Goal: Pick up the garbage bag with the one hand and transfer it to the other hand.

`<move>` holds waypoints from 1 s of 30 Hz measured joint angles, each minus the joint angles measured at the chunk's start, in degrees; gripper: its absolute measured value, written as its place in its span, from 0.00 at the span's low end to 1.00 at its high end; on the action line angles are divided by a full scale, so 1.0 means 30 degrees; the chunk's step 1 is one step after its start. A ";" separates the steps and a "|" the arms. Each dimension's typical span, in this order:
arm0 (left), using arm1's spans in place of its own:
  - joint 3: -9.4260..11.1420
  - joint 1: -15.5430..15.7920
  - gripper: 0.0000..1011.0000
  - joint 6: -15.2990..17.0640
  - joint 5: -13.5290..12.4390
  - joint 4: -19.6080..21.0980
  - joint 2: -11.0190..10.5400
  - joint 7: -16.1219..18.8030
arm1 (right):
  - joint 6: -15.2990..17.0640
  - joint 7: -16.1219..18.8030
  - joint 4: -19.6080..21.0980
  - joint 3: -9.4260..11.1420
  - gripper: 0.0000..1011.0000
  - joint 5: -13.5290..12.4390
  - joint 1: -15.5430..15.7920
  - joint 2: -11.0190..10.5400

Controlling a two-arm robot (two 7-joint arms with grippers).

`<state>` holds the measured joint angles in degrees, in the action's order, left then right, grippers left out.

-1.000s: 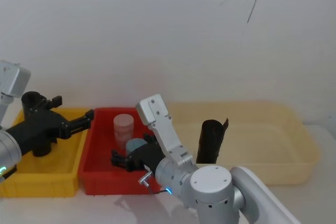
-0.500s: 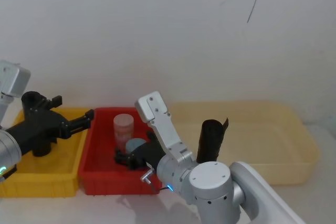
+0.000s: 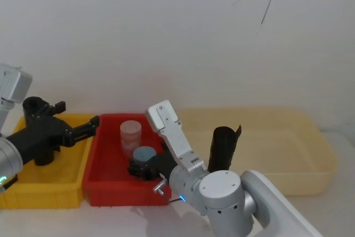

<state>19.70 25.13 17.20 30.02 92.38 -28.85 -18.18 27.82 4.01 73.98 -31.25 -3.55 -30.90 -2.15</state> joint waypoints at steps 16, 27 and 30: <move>-0.0001 0.0001 0.99 0.0000 0.0000 0.0000 0.0000 0.0000 | 0.0096 -0.0046 -0.1000 0.0176 0.99 0.0368 -0.0340 0.0200; -0.0001 0.0000 0.99 0.0000 0.0001 0.0000 0.0001 0.0000 | 0.0151 0.0124 -0.1388 0.0372 0.94 0.0426 -0.0456 0.0325; 0.0000 0.0001 0.99 0.0000 0.0000 0.0000 0.0000 0.0000 | 0.0154 0.0251 -0.1433 0.0433 0.88 0.0407 -0.0459 0.0381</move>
<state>19.70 25.13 17.20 30.02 92.38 -28.85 -18.18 28.28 4.77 69.68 -29.96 -2.33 -32.28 -1.01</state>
